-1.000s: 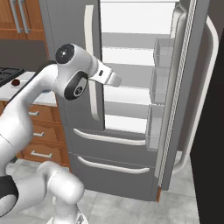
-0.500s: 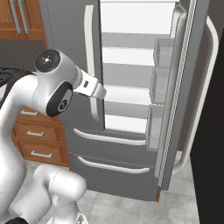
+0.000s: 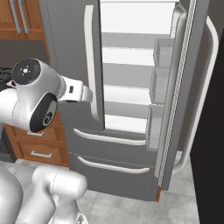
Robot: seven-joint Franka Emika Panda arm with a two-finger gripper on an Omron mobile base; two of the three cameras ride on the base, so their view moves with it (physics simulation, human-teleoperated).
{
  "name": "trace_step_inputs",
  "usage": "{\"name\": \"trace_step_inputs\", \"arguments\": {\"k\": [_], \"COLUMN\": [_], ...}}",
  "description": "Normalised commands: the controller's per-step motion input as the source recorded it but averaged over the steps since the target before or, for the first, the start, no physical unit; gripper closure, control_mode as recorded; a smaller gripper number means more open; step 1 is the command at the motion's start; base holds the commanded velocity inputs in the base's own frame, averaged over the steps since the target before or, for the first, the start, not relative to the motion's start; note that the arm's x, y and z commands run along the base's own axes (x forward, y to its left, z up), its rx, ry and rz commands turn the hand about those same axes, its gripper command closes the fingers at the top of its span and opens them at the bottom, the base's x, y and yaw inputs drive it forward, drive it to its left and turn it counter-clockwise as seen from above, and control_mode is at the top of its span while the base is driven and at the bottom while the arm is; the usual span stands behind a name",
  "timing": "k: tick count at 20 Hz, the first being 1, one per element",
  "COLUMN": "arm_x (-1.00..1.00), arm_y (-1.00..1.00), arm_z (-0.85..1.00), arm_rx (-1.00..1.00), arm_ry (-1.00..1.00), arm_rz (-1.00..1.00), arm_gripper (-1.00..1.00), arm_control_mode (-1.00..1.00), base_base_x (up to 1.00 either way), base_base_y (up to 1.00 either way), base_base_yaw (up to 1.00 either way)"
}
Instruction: Place one of the steaks on the plate and the other in the bowl. Then place the bowl in the fridge.
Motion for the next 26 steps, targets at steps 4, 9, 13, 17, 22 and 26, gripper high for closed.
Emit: {"name": "trace_step_inputs", "arguments": {"k": [4, 9, 13, 17, 22, 26], "arm_x": [-0.62, -0.19, 0.0, 0.0, 0.0, 0.0], "arm_y": [0.46, 0.11, 0.11, 0.0, 0.0, 0.0], "arm_z": [0.0, 0.0, 0.0, 0.0, 0.0, 0.0], "arm_rx": [-0.11, 0.01, 0.02, 0.0, 0.0, 0.0], "arm_ry": [-0.01, -0.05, 0.0, 0.0, 0.0, 0.0], "arm_rz": [0.0, -0.06, -0.02, 0.0, 0.0, 0.0], "arm_gripper": [1.0, 1.0, 1.0, 1.0, -1.0, -1.0], "arm_control_mode": [-1.0, -1.0, 1.0, 1.0, 1.0, 1.0], "base_base_x": [0.0, 0.0, 0.0, 0.0, 0.0, 0.32], "base_base_y": [0.0, 0.0, 0.61, 0.99, 1.0, 1.0], "base_base_yaw": [0.0, 0.0, -0.06, -0.03, 0.0, 0.02]}}
